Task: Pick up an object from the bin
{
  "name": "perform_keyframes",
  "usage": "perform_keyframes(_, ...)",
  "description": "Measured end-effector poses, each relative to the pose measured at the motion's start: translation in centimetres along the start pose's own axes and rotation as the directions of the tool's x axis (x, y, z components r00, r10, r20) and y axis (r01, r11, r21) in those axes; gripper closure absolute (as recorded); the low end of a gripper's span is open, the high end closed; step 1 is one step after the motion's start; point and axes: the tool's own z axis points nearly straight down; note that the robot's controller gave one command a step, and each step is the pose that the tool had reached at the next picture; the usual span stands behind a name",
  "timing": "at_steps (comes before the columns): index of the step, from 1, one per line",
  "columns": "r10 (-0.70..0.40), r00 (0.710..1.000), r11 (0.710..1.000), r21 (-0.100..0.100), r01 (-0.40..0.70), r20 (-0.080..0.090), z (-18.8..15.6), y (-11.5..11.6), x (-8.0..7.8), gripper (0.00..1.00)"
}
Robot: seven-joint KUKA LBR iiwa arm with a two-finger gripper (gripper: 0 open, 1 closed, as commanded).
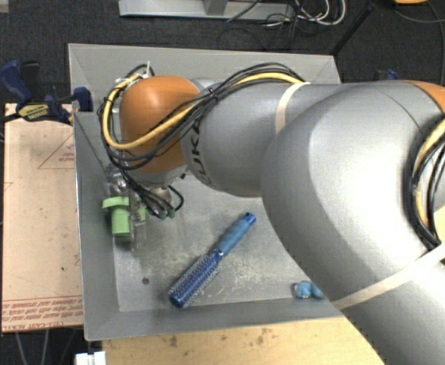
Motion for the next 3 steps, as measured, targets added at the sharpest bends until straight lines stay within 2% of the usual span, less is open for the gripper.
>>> perform_keyframes(1,0.001,1.0,1.0,-0.001,-0.001,0.006,-0.2,0.0,-0.2,1.0)
perform_keyframes(2,0.001,1.0,1.0,0.001,-0.001,0.002,-1.3,0.0,-0.3,1.0)
perform_keyframes(3,0.002,1.0,1.0,0.001,-0.002,0.008,-7.8,0.1,-0.5,1.0)
